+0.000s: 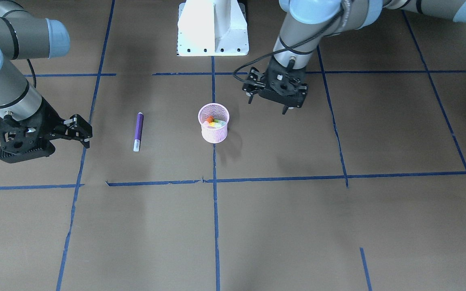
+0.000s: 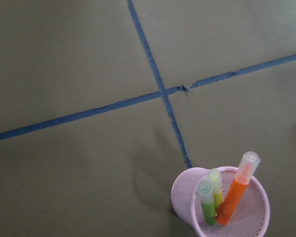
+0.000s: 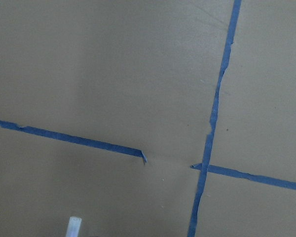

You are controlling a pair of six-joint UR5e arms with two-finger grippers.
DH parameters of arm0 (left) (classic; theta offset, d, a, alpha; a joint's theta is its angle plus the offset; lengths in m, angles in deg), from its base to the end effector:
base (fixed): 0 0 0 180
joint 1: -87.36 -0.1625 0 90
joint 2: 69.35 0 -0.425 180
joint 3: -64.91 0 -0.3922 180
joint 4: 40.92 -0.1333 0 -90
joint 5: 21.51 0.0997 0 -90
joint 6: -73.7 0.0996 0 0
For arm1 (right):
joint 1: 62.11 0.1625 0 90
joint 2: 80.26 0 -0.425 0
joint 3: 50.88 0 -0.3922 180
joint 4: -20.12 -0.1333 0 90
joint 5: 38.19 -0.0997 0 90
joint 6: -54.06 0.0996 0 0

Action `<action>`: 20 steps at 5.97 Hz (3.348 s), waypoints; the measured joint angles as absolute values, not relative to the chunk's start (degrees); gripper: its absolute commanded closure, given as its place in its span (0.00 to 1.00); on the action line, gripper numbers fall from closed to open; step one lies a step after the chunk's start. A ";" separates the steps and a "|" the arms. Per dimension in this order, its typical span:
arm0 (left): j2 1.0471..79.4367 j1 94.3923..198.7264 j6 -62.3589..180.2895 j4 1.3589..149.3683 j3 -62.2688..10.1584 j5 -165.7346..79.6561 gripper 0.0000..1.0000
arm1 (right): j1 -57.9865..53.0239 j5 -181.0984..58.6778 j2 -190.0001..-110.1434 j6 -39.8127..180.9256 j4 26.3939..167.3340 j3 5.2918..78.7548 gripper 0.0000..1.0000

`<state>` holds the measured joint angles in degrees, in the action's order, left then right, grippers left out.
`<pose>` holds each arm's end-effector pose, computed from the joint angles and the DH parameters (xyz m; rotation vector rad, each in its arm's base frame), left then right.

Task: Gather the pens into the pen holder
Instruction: 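Withdraw the left gripper away from the cup, then lower the right gripper onto the purple marker and grasp it, then lift the purple marker upright and carry it over the cup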

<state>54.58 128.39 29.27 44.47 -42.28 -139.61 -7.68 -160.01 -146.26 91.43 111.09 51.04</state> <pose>0.4078 -0.4694 0.1980 0.2086 0.8976 0.2725 -0.2953 -0.5519 0.3329 0.1579 -0.7853 -0.1396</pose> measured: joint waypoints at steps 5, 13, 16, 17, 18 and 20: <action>50.64 132.43 40.56 37.60 -45.68 -141.04 0.00 | -20.89 -147.95 -146.63 113.67 98.44 46.34 0.15; 50.48 132.19 37.66 38.03 -45.92 -140.95 0.00 | -28.59 -143.86 -146.97 115.49 96.56 44.55 0.57; 50.53 132.15 37.66 38.07 -45.92 -140.95 0.00 | -28.82 -143.83 -147.69 115.49 96.58 44.65 1.00; 50.53 132.16 37.66 38.05 -45.91 -140.95 0.00 | -28.89 -143.93 -147.75 115.49 96.62 44.86 1.00; 50.53 132.18 37.66 38.08 -45.92 -140.95 0.00 | -28.91 -144.10 -147.55 115.49 96.58 45.08 1.00; 50.53 132.19 37.63 38.03 -45.91 -140.92 0.00 | -28.34 -142.23 -147.30 115.58 96.42 48.69 1.00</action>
